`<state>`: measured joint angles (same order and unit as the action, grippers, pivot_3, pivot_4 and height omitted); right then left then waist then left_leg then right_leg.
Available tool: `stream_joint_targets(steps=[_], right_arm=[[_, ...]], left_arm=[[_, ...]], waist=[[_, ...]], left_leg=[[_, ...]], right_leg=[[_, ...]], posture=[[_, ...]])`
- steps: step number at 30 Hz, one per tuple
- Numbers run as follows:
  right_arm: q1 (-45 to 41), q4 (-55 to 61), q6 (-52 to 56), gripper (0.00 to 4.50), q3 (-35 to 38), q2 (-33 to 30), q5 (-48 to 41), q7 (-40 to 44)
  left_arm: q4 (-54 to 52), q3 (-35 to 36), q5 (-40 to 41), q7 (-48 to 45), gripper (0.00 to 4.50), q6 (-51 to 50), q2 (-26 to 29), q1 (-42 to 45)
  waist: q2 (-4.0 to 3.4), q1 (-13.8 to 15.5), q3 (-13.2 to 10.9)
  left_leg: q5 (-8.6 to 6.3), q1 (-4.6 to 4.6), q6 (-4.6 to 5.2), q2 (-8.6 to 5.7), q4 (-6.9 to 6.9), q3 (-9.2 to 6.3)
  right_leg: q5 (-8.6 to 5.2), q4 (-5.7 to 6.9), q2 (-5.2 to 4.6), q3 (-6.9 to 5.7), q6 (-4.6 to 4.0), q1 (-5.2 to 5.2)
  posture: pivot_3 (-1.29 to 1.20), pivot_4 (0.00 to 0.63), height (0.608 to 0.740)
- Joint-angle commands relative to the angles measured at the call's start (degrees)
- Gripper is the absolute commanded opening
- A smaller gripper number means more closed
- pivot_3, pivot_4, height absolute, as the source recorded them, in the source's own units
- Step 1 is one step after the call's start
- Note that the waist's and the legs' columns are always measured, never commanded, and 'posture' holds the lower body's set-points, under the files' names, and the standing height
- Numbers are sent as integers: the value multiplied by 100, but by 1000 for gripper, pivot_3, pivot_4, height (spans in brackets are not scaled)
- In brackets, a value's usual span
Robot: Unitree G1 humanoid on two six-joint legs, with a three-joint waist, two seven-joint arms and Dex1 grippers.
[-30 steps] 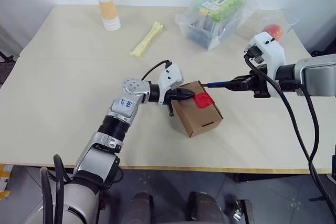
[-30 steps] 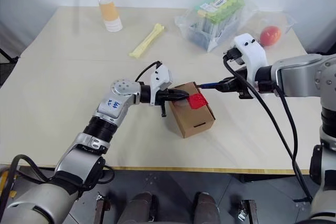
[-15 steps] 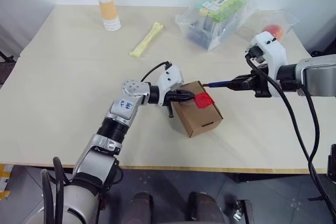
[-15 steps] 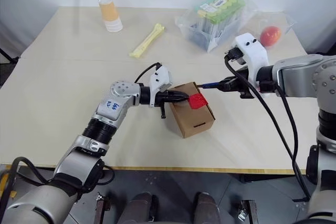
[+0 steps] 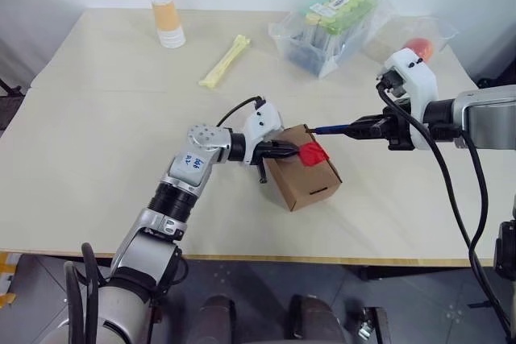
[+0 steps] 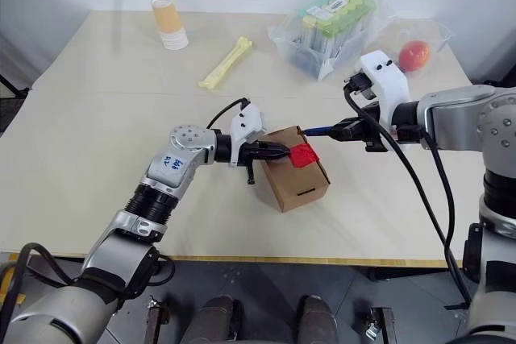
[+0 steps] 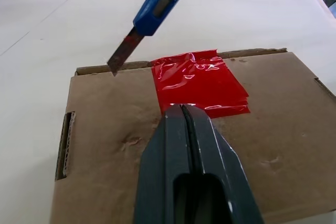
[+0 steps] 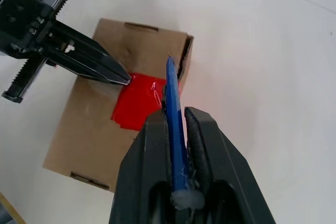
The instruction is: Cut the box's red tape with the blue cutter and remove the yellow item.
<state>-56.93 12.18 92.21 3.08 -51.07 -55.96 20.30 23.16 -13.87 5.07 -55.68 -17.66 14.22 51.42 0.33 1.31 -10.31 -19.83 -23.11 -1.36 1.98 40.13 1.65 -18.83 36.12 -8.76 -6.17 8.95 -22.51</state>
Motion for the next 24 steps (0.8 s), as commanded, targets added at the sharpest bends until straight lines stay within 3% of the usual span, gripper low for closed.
stream_joint_targets(steps=[1, 24], right_arm=[[-60, 148, 28, 164, 251, 8, 110, 68], [193, 235, 28, 164, 270, 45, 308, 226]], left_arm=[[14, -200, -132, -42, 0, -155, 32, -156], [-86, -290, -149, -60, 0, -225, 22, -192]], waist=[[0, 2, 0], [-2, 2, 2]], left_leg=[[0, 0, 0, 0, 0, 0], [0, 2, 0, 0, 1, 0]], right_leg=[[0, 0, 0, 0, 0, 1], [0, 0, 0, 1, 0, 3]], posture=[[0, 150, 740], [0, 150, 740]])
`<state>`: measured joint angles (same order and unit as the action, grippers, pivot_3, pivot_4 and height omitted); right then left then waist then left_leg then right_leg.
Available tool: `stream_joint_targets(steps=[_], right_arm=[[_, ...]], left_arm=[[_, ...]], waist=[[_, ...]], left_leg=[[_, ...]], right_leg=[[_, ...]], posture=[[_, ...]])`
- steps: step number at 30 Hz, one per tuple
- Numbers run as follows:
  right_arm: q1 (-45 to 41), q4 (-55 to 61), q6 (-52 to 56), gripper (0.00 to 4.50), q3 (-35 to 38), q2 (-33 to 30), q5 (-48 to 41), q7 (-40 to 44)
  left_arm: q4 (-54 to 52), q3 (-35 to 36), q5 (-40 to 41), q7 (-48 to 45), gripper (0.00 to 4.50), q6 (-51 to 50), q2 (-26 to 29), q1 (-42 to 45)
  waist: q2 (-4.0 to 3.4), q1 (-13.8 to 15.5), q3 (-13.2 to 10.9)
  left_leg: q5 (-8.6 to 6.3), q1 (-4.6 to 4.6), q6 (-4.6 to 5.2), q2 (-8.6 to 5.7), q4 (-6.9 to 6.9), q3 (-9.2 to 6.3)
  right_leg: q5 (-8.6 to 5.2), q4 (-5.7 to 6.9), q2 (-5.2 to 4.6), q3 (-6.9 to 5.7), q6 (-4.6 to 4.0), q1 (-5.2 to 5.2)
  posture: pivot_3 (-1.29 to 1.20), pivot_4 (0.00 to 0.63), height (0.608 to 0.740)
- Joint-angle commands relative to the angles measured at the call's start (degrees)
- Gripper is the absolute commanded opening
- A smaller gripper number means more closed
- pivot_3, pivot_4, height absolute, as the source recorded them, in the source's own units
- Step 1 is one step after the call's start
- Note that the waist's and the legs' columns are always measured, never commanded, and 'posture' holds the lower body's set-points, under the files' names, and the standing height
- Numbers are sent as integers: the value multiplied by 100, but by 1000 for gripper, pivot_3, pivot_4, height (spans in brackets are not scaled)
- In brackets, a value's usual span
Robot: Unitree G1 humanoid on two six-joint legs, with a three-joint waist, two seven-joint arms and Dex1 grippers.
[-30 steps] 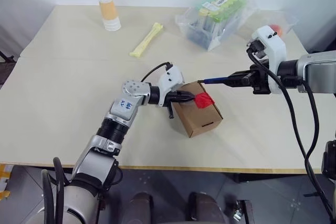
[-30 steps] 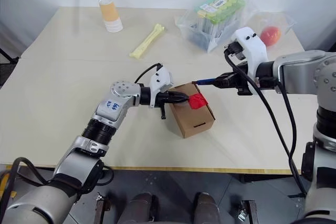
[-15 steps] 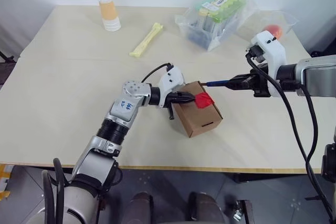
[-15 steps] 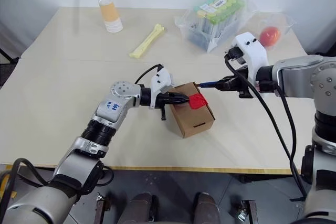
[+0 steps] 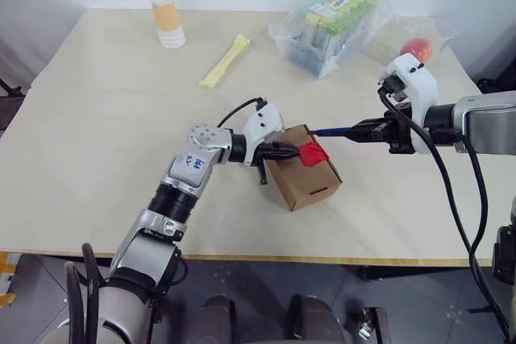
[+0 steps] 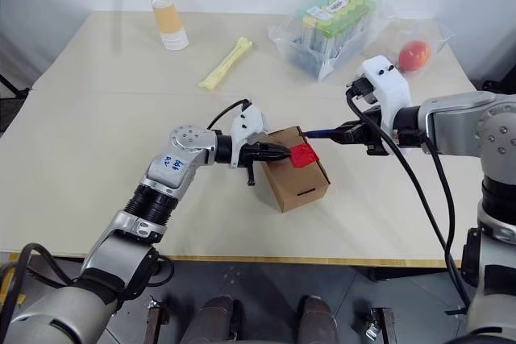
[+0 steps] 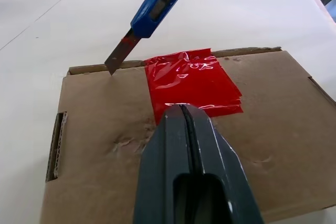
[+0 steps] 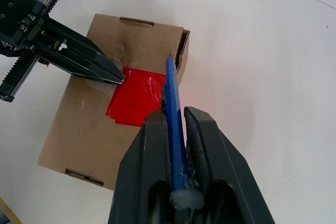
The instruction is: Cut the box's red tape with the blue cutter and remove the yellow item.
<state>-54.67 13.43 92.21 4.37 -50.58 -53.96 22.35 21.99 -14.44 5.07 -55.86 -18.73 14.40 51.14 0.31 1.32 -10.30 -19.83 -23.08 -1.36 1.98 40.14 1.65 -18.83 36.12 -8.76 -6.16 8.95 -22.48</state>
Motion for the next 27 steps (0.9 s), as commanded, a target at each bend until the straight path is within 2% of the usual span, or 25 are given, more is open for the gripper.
stream_joint_targets(steps=[1, 9, 14, 27], right_arm=[[-65, 82, 29, 164, 162, 14, 139, 33], [-321, -102, 26, 164, 376, 172, 215, 144], [-31, 130, -63, 164, 153, 83, 419, 159], [174, 364, 29, 164, 138, 197, 485, 284]], left_arm=[[30, -234, -146, -37, 0, -119, -2, -162], [-10, -233, -138, -38, 0, -152, 20, -178], [-33, -230, -138, -42, 0, -194, 39, -175], [-72, -260, -150, -70, 0, -268, 61, -174]], waist=[[0, 1, 0], [-1, 3, 1], [-1, 1, 1], [-3, -2, 1]], left_leg=[[0, 0, 0, 0, 0, 0], [0, 0, 0, 0, 1, 0], [0, 1, 0, 0, -1, 0], [0, 1, 0, -1, 0, 0]], right_leg=[[0, 0, 0, 0, 0, 0], [0, 1, 0, 0, 0, 0], [0, 0, 0, 0, 0, 0], [0, 2, 0, 1, 0, -1]], posture=[[0, 150, 740], [0, 150, 740], [0, 150, 740], [0, 150, 740]])
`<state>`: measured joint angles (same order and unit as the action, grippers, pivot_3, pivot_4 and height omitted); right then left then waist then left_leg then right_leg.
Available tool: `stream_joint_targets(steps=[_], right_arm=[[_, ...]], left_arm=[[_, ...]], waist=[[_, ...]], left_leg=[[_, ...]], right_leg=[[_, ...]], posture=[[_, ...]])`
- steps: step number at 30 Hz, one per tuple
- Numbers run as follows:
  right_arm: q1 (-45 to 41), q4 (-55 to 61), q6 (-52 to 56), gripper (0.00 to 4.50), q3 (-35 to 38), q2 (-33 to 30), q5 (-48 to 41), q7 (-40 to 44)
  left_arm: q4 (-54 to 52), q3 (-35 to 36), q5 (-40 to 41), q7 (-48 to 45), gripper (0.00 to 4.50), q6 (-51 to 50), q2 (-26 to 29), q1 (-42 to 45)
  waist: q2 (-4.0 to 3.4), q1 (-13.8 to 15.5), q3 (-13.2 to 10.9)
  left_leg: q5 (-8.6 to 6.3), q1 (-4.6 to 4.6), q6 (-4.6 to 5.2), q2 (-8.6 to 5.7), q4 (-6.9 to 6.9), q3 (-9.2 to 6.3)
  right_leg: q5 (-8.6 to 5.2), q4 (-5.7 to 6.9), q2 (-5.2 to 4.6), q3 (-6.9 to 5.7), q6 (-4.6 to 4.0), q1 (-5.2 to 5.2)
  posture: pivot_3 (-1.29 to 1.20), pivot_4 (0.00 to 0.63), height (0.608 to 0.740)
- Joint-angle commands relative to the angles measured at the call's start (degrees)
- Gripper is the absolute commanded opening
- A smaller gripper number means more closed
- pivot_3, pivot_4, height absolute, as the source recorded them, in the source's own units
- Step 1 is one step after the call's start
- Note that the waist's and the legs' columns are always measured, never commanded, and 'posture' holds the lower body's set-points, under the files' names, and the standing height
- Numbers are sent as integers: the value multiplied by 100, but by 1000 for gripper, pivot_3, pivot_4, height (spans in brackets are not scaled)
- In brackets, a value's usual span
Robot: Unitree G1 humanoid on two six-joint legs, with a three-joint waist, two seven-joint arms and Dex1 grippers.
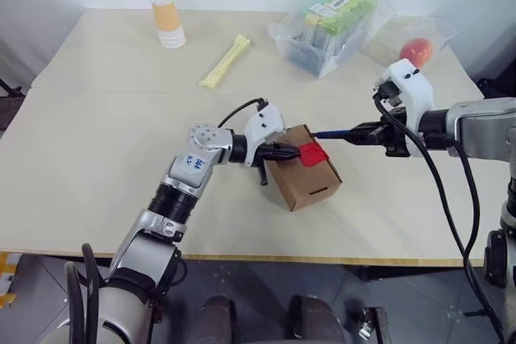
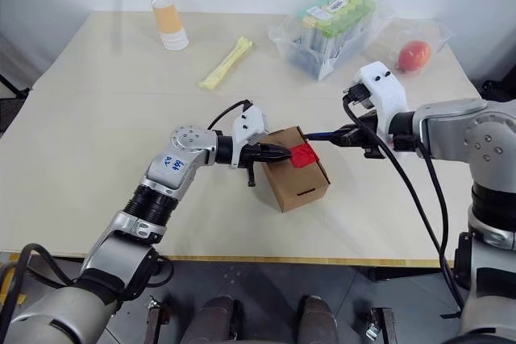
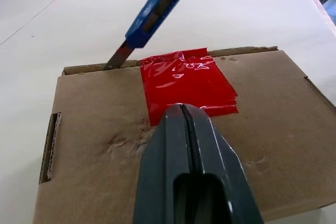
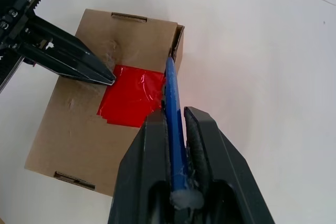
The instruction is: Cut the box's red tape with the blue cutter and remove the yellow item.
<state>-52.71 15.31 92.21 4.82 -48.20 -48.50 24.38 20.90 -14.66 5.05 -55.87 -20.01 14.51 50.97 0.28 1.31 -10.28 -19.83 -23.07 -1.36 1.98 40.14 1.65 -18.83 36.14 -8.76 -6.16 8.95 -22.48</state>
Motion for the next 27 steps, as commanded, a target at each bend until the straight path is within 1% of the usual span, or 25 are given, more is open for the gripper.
stream_joint_targets(steps=[1, 6, 10, 14, 21, 27], right_arm=[[-38, 159, 29, 164, 51, -61, -82, 100], [-218, 54, 29, 164, -298, -209, -118, 219], [-703, -344, 29, 164, -882, -347, -271, 300], [-1535, -1149, 29, 164, -1537, -390, -579, 248], [-2367, -1329, 29, 164, -3035, -946, -1076, 561], [-2634, -1540, 29, 164, -3742, -1054, -738, 924]], left_arm=[[55, -257, -174, -58, 0, -146, 53, -149], [254, -515, -522, 57, 0, -2, 119, -171], [521, -942, -978, 146, 0, 121, 200, -249], [741, -1175, -1155, 140, 0, 167, 130, -316], [923, -1181, -1189, 211, 0, 240, -129, -324], [992, -1129, -1191, 205, 0, 287, -163, -336]], waist=[[0, -1, 0], [-2, -1, 3], [-4, 4, 28], [-8, -6, 38], [10, 58, 85], [29, 101, 150]], left_leg=[[0, 0, 0, 0, 0, 0], [0, 4, 0, 0, 0, 0], [0, 17, 0, 0, -1, 1], [-1, 99, 2, 1, -15, 7], [-3, 100, 5, 0, -8, 2], [-5, 100, 8, -1, -10, 2]], right_leg=[[0, 0, 0, 0, 0, 0], [0, 0, 0, 0, 0, 2], [0, 0, 0, 3, 0, 15], [0, -19, 0, 8, 0, 97], [0, -20, 0, 14, 0, 104], [0, -25, -1, 14, 0, 106]], posture=[[0, 150, 740], [0, 150, 740], [0, 150, 740], [0, 150, 740], [0, 150, 740], [0, 150, 740]])
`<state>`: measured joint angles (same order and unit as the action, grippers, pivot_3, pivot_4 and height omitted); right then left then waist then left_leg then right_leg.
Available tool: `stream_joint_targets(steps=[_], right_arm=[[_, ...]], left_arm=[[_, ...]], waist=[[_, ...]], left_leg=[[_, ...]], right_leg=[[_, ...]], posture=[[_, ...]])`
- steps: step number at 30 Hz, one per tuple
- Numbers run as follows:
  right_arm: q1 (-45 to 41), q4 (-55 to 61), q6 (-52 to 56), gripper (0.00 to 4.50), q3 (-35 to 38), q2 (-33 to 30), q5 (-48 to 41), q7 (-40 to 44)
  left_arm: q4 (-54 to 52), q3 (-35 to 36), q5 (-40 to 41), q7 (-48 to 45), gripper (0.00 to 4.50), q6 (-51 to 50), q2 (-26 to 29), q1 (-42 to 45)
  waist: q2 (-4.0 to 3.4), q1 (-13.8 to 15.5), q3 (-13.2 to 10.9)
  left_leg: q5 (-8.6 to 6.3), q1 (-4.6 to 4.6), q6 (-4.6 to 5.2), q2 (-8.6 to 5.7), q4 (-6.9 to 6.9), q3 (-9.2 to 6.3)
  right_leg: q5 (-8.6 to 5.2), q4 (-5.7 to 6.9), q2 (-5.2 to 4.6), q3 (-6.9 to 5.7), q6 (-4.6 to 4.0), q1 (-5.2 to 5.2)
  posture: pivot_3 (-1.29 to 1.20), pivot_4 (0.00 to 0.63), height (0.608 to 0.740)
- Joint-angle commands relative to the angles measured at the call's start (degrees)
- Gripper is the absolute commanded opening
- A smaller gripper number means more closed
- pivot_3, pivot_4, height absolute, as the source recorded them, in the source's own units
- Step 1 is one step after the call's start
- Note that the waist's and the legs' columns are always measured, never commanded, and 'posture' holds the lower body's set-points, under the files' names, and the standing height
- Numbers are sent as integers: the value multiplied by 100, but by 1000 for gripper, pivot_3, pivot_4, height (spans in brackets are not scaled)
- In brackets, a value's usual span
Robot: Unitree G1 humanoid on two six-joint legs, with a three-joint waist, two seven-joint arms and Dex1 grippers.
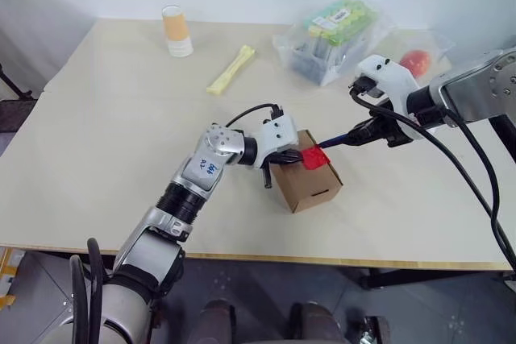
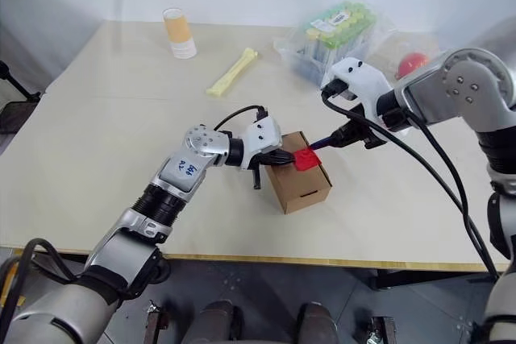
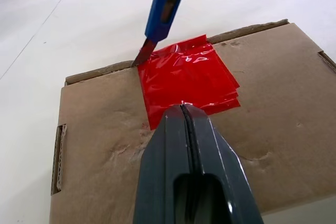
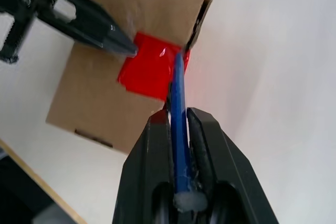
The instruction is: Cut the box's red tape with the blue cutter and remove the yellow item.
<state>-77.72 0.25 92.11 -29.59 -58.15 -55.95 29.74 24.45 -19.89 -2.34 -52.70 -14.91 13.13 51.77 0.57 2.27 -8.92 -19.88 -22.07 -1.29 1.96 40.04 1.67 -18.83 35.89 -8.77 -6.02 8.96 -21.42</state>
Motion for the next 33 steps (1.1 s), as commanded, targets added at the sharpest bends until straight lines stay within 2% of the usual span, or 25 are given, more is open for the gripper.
stream_joint_targets(steps=[1, 9, 17, 24, 33], right_arm=[[-179, -80, 39, 164, -399, -51, 76, 484], [-141, -206, 39, 164, -793, -147, 650, 1106], [-274, -689, 39, 164, -859, 332, 1229, 1503], [-497, -484, 39, 164, -1582, -72, 1313, 2381], [-539, 22, 39, 164, -1799, -710, 1254, 2919]], left_arm=[[630, -589, -443, -115, 0, -225, -16, -427], [431, -520, -370, -91, 0, -363, 37, -605], [366, -495, -339, -47, 0, -397, 58, -670], [282, -442, -310, 23, 0, -461, 60, -773], [252, -411, -313, 17, 0, -508, 79, -807]], waist=[[-1, 5, 27], [-4, -1, 46], [-11, -52, 66], [-11, -51, 66], [-13, -67, 65]], left_leg=[[0, 0, 0, 0, -1, 0], [-2, 0, 1, 0, -4, 1], [-2, 2, 1, 0, -8, 1], [-4, 2, 0, 0, -9, -1], [-5, -1, 0, 0, -12, 0]], right_leg=[[0, -1, 0, 0, 0, 0], [0, -5, 0, 0, 0, 0], [0, -5, 1, -1, 0, -1], [0, -8, 1, -1, 0, 0], [0, -20, 1, -1, 0, -1]], posture=[[0, 150, 740], [0, 150, 740], [0, 150, 740], [0, 150, 740], [0, 150, 740]])
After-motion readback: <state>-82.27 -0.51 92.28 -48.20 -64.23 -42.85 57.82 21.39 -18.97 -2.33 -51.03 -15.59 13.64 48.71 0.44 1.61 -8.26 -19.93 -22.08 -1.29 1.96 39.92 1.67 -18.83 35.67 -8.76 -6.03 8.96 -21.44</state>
